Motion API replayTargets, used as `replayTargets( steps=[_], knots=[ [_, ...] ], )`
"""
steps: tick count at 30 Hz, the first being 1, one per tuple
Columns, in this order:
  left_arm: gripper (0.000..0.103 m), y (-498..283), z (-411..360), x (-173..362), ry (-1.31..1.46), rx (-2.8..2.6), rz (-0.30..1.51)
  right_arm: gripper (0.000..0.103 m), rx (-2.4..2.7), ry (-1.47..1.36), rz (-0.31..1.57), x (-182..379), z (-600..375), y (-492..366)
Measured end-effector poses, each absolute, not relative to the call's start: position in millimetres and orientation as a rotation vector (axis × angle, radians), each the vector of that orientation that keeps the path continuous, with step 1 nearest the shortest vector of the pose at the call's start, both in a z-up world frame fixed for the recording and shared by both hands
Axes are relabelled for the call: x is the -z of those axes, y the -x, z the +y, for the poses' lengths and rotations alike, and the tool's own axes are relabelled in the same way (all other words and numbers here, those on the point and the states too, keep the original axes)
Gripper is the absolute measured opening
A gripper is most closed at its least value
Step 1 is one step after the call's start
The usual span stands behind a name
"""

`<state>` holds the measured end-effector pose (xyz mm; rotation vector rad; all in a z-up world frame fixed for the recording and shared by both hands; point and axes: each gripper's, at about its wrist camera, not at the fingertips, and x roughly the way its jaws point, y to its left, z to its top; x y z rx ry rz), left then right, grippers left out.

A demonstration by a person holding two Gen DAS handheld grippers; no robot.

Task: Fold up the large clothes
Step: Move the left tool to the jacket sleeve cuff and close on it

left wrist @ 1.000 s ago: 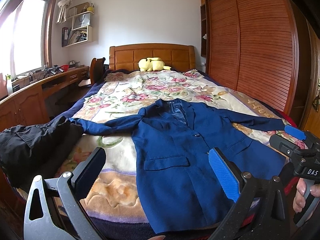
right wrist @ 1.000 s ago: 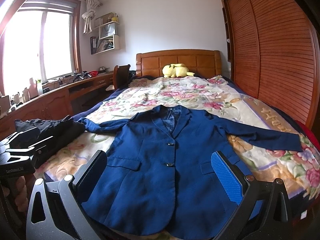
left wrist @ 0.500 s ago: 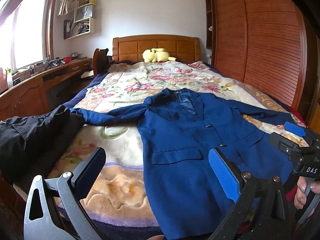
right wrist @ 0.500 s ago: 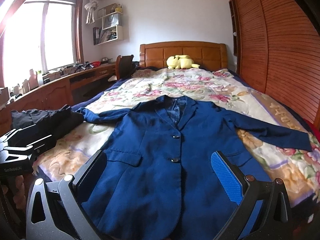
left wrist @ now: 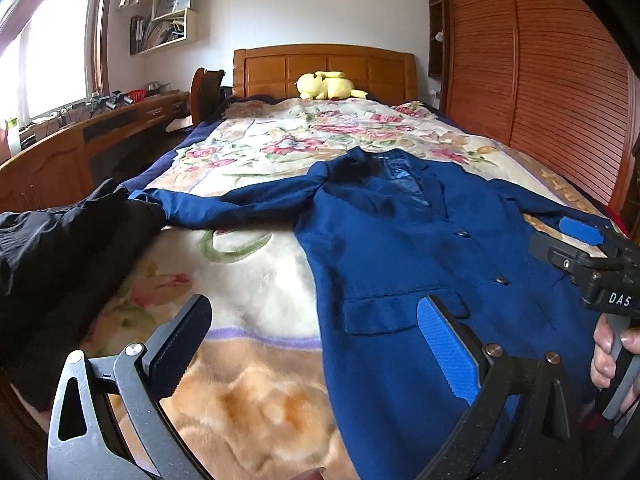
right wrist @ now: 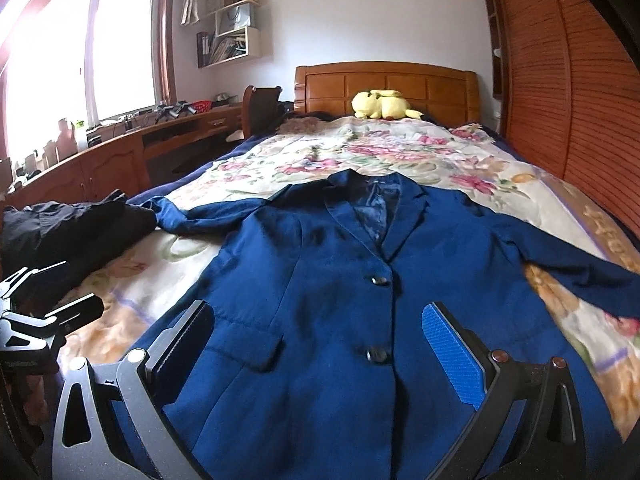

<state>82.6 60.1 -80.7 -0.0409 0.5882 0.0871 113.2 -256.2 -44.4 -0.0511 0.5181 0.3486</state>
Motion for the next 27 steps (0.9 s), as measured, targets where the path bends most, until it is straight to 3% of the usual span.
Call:
replayTargets(
  steps=[16, 21, 27],
  knots=[
    [0.103, -174, 118, 84, 0.08, -0.057, 0.665, 0.103, -0.408, 0.095, 0.555, 74, -228, -210],
    [0.103, -204, 141, 94, 0.086, -0.075, 0.724, 0.103, -0.411, 0.111, 0.645, 107, -223, -226],
    [0.103, -247, 170, 105, 0.136, -0.091, 0.787, 0.103, -0.42, 0.106, 0.641, 106, -225, -224]
  ],
)
